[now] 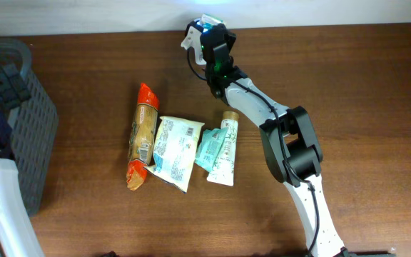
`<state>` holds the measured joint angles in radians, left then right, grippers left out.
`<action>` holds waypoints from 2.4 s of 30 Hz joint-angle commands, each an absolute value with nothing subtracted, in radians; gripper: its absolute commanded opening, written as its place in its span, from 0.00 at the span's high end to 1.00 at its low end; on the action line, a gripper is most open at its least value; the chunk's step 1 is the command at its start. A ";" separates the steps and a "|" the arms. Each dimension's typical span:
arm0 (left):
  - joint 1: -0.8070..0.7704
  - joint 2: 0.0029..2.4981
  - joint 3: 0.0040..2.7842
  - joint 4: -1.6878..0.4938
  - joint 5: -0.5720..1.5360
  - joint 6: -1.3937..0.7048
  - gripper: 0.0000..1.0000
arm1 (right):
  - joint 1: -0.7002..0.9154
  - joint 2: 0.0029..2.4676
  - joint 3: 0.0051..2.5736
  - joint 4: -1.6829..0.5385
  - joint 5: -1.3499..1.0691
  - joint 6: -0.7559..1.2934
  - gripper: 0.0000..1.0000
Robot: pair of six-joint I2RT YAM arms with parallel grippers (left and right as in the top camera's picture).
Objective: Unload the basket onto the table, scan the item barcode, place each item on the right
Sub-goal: 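Hold the tissue box in front of the scanner window, then carry the tissue box to the right side and release it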
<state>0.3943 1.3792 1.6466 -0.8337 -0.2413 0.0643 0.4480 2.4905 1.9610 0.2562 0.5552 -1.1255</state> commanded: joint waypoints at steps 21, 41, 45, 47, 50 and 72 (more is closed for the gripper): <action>0.396 1.380 1.653 -0.832 -0.248 0.077 0.01 | 0.450 2.078 1.975 -0.466 0.188 -0.390 0.96; 0.396 1.380 1.653 -0.833 -0.248 0.077 0.01 | -0.114 1.848 1.500 -1.038 -0.012 0.432 0.96; 0.396 1.380 1.653 -0.833 -0.248 0.077 0.01 | -0.204 1.848 1.342 -0.912 -0.026 0.432 0.96; 0.396 1.380 1.653 -0.833 -0.248 0.077 0.01 | -0.242 1.850 1.311 -0.890 -0.026 0.431 0.88; 0.396 1.380 1.653 -0.833 -0.248 0.077 0.01 | -0.261 1.852 1.310 -0.911 -0.023 0.409 0.48; 0.396 1.380 1.653 -0.833 -0.248 0.077 0.01 | 0.232 1.856 1.332 -0.897 -0.482 0.279 0.36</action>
